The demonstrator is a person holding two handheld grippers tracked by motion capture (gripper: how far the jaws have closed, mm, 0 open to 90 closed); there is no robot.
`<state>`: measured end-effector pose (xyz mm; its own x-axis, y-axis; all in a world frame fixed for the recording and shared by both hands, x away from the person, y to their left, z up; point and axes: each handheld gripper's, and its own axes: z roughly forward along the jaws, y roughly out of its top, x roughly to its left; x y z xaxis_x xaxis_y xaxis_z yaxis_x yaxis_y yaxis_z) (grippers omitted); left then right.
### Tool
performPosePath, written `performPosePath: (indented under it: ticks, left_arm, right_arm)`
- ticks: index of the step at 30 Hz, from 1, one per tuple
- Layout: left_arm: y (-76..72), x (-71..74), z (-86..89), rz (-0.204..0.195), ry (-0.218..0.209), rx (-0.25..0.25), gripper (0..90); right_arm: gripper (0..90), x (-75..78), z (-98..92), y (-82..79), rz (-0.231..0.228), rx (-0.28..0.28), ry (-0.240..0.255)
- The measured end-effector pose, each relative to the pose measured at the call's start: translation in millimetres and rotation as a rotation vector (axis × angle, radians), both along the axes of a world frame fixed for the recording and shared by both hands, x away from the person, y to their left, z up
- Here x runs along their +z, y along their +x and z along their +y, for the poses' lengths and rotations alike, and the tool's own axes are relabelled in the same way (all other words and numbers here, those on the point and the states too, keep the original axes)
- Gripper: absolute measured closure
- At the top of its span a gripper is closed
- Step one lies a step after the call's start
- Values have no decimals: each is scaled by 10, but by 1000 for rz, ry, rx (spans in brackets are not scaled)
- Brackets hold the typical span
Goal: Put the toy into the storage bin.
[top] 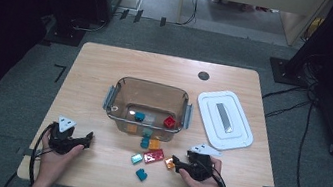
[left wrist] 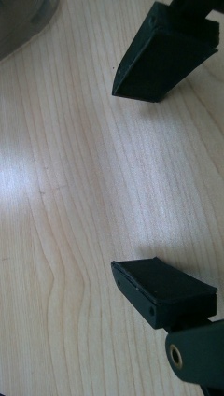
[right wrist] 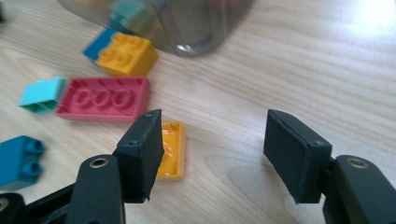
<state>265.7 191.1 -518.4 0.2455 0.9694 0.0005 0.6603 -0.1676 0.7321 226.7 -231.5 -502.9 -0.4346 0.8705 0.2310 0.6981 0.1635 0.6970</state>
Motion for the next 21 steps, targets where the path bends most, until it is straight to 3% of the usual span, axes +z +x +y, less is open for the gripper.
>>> performPosePath:
  ticks: [2, 6, 10, 16, 18, 21]
  left_arm:
    - [0, 0, 0, 0, 0, 0, 134]
    - [-1, 0, 0, 0, 0, 0, 135]
    - [-2, 0, 1, 0, 0, 0, 135]
    - [-9, 2, 3, 2, 1, -3, 135]
    - [-9, 2, 3, 2, 1, -3, 135]
    - [-9, 2, 3, 1, 1, -3, 135]
  right_arm:
    - [362, 4, 73, -41, -18, 52, -2]
    - [357, -38, 215, -80, -8, 66, -32]
    - [393, -92, 343, -127, -31, 82, -107]
    - [520, -98, 303, -145, -74, 60, -193]
    - [592, -93, 260, -122, -74, 58, -191]
    - [600, -89, 185, -75, -71, 46, -188]
